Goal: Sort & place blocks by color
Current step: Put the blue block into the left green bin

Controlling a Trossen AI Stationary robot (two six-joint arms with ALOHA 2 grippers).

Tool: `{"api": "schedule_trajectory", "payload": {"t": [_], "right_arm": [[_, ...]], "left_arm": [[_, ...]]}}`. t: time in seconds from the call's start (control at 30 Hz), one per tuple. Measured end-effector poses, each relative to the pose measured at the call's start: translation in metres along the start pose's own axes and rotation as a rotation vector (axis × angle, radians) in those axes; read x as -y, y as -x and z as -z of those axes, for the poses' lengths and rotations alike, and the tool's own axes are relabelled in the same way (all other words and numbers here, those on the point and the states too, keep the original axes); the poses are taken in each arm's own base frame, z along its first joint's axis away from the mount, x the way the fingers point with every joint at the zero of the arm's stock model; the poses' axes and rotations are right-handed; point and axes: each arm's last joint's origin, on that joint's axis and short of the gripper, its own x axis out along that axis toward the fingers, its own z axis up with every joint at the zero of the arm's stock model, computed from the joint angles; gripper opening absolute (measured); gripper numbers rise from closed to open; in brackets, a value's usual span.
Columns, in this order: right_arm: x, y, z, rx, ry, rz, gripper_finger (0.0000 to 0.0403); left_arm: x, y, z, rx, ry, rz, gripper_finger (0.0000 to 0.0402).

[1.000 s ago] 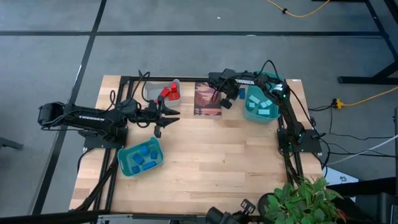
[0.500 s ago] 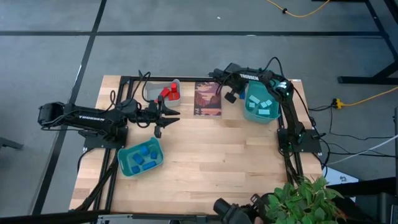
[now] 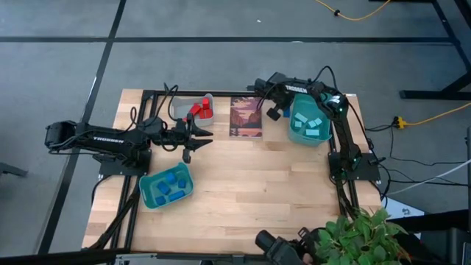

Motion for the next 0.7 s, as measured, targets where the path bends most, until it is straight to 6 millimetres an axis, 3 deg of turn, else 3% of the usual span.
{"api": "schedule_trajectory", "payload": {"t": [0.37,0.47,0.7], "right_arm": [[-0.003,0.0,-0.003,0.017,-0.047,-0.082,0.0],[-0.007,-0.003,-0.004,0.031,-0.067,-0.163,0.0],[-0.019,-0.008,0.0,0.019,-0.039,-0.158,0.0]], "left_arm": [[0.0,0.0,0.001,-0.01,0.007,-0.001,0.0111],[0.0,0.0,0.001,-0.016,0.008,-0.002,0.0111],[0.001,0.0,0.005,-0.046,0.012,0.009,0.0111]]}}
